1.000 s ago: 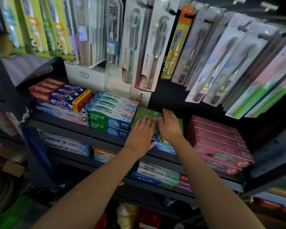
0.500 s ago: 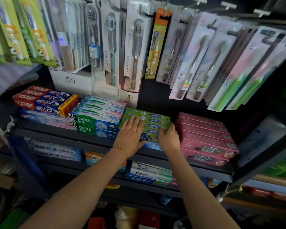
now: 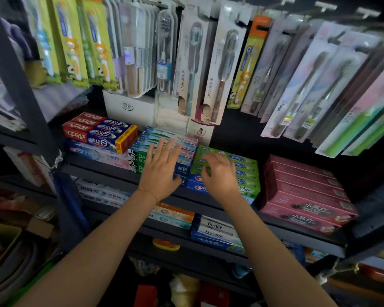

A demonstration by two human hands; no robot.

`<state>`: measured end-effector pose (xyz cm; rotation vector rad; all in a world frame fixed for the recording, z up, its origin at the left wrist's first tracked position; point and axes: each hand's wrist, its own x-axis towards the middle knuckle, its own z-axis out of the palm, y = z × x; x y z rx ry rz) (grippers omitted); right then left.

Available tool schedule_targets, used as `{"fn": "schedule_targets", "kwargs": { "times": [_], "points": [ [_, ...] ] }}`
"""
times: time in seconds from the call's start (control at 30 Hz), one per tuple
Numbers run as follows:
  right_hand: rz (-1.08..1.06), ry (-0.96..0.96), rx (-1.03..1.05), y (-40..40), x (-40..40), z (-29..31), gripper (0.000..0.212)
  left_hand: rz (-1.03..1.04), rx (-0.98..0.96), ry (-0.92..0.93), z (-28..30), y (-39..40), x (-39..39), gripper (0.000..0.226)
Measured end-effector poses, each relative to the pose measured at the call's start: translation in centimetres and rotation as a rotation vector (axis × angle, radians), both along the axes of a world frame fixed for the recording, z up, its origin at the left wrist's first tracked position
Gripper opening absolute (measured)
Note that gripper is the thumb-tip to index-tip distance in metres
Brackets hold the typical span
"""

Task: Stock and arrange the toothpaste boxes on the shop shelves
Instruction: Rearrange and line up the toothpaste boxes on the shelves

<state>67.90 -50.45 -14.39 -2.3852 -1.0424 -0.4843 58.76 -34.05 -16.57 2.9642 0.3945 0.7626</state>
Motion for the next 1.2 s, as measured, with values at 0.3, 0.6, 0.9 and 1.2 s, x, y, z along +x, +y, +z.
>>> {"fn": "schedule_targets", "kwargs": {
  "times": [0.3, 0.6, 0.9, 1.2],
  "points": [
    [-0.036, -0.188, -0.208, 3.6, -1.7, -2.1, 0.058, -0.01, 0.043, -0.013, -1.2, 3.9, -0.7, 0.07],
    [-0.127, -0.257, -0.24, 4.5, -2.5, -2.7, 0.066, -0.054, 0.055, -0.096, -1.5, 4.1, -0.7, 0.057],
    [-0.147, -0.259, -0.259, 4.8, -3.0, -2.4, 0.061, -0.072, 0.072, -0.13, -1.8, 4.6, -0.7, 0.057],
    [-0.167, -0.29, -0.33, 4.9, -3.1, -2.4, 0.063, -0.066, 0.051, -0.137, -2.1, 4.7, -0.4, 0.056]
  ]
}}
